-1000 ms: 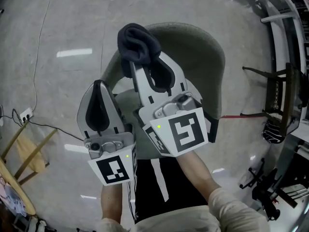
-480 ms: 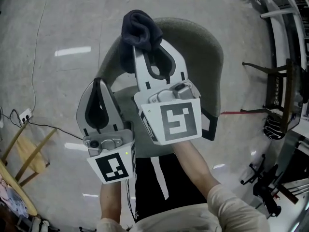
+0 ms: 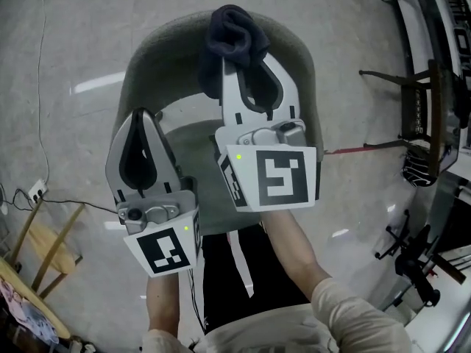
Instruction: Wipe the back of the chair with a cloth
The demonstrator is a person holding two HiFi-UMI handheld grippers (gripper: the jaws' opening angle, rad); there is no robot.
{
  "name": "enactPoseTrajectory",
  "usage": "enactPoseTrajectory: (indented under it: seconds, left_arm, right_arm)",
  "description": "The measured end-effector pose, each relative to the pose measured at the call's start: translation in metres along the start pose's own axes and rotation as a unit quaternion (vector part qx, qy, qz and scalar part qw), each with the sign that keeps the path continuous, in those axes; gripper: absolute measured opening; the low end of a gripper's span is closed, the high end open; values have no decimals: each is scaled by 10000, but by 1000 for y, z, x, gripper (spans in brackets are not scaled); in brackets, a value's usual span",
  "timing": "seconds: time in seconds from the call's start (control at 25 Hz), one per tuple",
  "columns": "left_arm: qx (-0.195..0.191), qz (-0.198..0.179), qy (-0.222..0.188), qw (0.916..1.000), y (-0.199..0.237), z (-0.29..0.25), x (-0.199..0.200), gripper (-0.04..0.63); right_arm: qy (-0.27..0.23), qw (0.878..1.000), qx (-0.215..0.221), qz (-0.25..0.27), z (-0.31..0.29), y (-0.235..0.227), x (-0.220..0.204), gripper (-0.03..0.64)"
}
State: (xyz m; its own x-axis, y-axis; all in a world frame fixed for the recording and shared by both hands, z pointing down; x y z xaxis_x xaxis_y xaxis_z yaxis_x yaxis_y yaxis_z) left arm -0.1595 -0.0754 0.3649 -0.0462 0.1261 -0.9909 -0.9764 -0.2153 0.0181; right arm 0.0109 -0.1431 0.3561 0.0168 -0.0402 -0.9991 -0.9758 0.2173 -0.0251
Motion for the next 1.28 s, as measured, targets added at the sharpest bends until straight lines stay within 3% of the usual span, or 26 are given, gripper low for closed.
enactPoseTrajectory:
  seconds: [0.32,0.6,0.84,0.96,1.16,1.28]
  left_arm:
    - [-422,116,50,9990,-32,-15,-5,14]
    - [-662,197,65,9976,-54,-23,-9,14]
    - [-630,206,112,9977,-58,-21,-13,14]
    - [-416,208,152,9988,-49,-14,-16,14]
    - [198,266,291,9990,-26,9,-21,15]
    - [433,241,342,9982,-11,23,-22,15]
  right_arm:
    - [133,9956,-896,252,39,-56,1,60]
    - [141,9932,-1098,349,54,-72,-2,59]
    - [122,9940,-986,457,56,-72,-3,58]
    - [54,9955,-849,412,57,-65,-3,58]
    - [-90,9992,-58,383,56,-32,0,58]
    - [-133,9986,507,83,51,5,-6,58]
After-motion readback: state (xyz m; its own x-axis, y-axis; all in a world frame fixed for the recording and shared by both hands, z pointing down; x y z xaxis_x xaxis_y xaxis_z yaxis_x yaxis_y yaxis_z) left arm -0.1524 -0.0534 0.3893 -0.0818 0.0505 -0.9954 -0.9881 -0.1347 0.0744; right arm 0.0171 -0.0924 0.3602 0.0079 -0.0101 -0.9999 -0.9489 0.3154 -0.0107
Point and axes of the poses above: the fingertips, and each gripper's own axes: z backward along the fingers, y to its left, x out of its top, the point moved 8 cm from there along z, backward along the fingers, and after that the axes turned 4 degrees about -y, right-handed, at the moved point
